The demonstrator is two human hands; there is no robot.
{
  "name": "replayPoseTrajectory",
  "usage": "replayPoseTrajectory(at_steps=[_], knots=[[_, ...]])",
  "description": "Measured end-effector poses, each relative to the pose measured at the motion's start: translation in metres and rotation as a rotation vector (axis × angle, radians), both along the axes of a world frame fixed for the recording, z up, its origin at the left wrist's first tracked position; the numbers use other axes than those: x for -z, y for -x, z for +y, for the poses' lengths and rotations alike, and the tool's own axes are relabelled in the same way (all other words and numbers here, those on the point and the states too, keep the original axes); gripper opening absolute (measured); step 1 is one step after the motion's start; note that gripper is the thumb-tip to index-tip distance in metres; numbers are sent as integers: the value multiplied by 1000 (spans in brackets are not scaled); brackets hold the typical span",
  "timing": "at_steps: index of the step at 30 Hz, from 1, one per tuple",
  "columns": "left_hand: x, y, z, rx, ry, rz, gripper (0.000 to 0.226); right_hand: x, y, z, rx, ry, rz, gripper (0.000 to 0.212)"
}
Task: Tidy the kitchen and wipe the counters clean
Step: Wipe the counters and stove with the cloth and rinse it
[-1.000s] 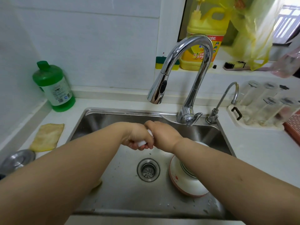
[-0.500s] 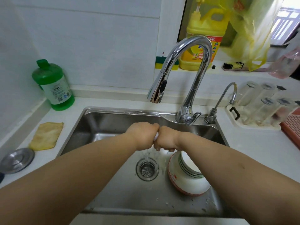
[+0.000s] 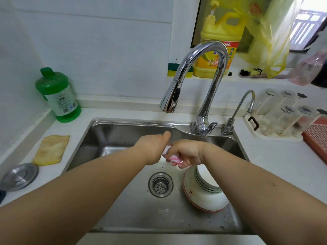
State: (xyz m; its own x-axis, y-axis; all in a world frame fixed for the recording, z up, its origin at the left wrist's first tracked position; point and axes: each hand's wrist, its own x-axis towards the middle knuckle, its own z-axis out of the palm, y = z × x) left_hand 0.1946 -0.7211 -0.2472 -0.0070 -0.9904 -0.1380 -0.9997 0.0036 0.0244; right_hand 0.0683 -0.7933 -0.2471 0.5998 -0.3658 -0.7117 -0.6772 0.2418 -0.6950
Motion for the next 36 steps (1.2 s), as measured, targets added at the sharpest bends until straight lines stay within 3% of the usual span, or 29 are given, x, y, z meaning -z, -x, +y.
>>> replayPoseTrajectory(at_steps=[3,9,12,16,18,21,24,29,33,36], knots=[[2,-10,0,-137,-67,293,49,-6,6,-9,146,26,-126,14],[-16,-18,3,-302,-129,874,23,-26,24,-8,378,413,-178,7],[-27,-14,6,-438,-243,1220,30,-38,30,-1,444,591,-237,4],[-40,-7,6,-679,-189,1423,25,-56,33,14,489,618,-311,12],[-45,-3,5,-678,-152,1451,19,-66,36,20,472,500,-306,14],[-47,4,-1,-531,-98,1512,12,-78,44,23,433,150,-307,20],[-56,18,-4,-424,-3,1513,4,-81,55,22,338,12,-270,22],[-64,32,-12,-342,44,1324,31,-81,70,7,241,363,-75,26],[-67,44,-23,-239,53,1005,32,-92,90,-16,369,374,-207,14],[-70,64,-32,-230,11,880,28,-100,101,-35,464,500,-284,8]])
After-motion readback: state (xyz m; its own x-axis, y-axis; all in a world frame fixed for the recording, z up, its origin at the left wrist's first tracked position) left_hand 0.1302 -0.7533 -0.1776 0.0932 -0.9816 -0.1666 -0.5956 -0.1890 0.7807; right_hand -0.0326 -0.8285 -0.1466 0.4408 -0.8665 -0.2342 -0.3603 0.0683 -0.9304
